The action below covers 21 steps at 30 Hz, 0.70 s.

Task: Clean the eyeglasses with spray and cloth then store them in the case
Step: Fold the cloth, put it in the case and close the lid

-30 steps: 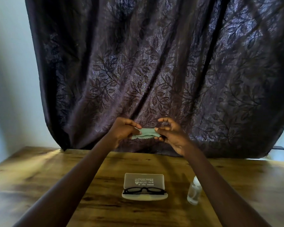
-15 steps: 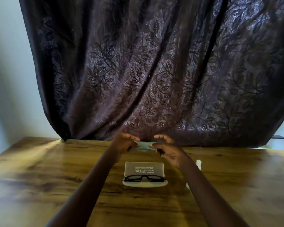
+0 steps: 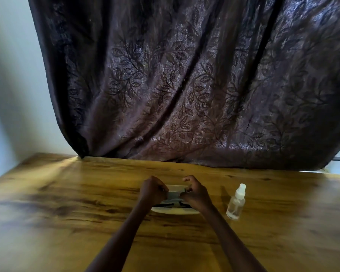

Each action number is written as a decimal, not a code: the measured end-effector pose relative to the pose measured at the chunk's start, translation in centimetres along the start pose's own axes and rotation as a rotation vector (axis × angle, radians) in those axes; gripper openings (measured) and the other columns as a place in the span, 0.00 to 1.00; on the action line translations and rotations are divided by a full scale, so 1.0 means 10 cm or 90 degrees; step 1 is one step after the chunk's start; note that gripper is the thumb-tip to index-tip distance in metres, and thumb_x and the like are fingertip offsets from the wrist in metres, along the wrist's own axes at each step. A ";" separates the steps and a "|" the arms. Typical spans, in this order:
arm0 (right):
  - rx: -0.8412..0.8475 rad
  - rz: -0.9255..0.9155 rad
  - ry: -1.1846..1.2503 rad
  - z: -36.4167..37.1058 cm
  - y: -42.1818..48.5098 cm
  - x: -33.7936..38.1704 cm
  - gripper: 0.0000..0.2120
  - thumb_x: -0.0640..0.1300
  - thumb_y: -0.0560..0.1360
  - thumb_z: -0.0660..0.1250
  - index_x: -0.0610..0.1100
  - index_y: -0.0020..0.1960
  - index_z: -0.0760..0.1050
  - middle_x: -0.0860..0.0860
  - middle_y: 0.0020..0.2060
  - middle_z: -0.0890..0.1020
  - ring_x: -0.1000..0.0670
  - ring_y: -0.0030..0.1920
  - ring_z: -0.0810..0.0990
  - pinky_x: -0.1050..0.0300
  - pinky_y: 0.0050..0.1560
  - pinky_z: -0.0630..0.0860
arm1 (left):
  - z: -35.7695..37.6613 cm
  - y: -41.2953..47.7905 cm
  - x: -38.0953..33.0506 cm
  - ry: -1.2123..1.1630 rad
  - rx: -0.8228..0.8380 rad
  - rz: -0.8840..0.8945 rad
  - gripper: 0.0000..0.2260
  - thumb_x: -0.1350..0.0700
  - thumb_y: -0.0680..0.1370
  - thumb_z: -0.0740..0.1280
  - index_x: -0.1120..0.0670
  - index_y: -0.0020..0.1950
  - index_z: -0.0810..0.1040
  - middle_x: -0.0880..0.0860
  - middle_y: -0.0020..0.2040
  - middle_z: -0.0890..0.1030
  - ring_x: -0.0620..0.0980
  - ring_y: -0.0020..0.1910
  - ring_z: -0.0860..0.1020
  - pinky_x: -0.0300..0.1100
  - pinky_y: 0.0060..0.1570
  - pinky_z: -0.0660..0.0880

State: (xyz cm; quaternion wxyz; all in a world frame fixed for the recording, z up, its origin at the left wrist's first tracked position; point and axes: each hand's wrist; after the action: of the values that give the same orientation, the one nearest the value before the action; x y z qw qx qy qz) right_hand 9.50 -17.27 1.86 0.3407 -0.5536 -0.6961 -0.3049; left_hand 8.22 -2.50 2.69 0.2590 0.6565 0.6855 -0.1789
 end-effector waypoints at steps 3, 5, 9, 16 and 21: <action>-0.018 -0.019 -0.033 0.06 -0.05 -0.05 0.19 0.35 0.71 0.67 0.42 0.61 0.68 0.52 0.38 0.75 0.55 0.36 0.73 0.74 0.23 0.66 | 0.08 -0.07 0.03 0.037 -0.013 0.028 0.08 0.62 0.70 0.70 0.57 0.48 0.82 0.53 0.51 0.82 0.47 0.47 0.79 0.29 0.39 0.68; -0.036 -0.031 -0.058 0.08 -0.09 -0.08 0.18 0.34 0.72 0.67 0.42 0.60 0.69 0.47 0.43 0.78 0.52 0.40 0.75 0.74 0.24 0.66 | 0.13 -0.10 0.05 0.043 -0.030 0.040 0.08 0.62 0.71 0.68 0.57 0.49 0.82 0.53 0.52 0.82 0.47 0.48 0.79 0.27 0.39 0.67; -0.085 -0.062 -0.096 0.10 -0.14 -0.13 0.15 0.35 0.72 0.68 0.39 0.57 0.72 0.42 0.51 0.81 0.47 0.48 0.80 0.78 0.26 0.65 | 0.20 -0.16 0.09 0.052 -0.058 0.063 0.10 0.62 0.73 0.67 0.57 0.53 0.80 0.53 0.56 0.81 0.46 0.52 0.79 0.28 0.43 0.70; -0.130 -0.086 -0.121 0.18 -0.29 -0.24 0.12 0.38 0.74 0.67 0.38 0.57 0.75 0.44 0.54 0.79 0.49 0.53 0.77 0.75 0.40 0.66 | 0.36 -0.39 0.16 -0.037 -0.142 0.070 0.09 0.62 0.73 0.68 0.60 0.52 0.79 0.56 0.56 0.81 0.49 0.53 0.80 0.30 0.47 0.74; -0.179 -0.111 -0.102 0.24 -0.43 -0.31 0.11 0.38 0.74 0.66 0.35 0.55 0.77 0.40 0.52 0.77 0.44 0.53 0.76 0.57 0.50 0.75 | 0.43 -0.53 0.21 -0.108 -0.186 0.099 0.03 0.65 0.71 0.69 0.62 0.44 0.80 0.57 0.46 0.83 0.48 0.42 0.81 0.19 0.34 0.70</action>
State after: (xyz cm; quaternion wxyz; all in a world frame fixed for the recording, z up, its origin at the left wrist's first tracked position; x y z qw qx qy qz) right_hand 5.46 -17.93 -2.24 0.1757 -0.5557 -0.7170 -0.3824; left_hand 3.42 -3.78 -2.51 0.4218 0.6454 0.6270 -0.1113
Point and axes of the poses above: each hand's wrist, its own y-axis towards the middle knuckle, its own z-axis out of the palm, x = y × z
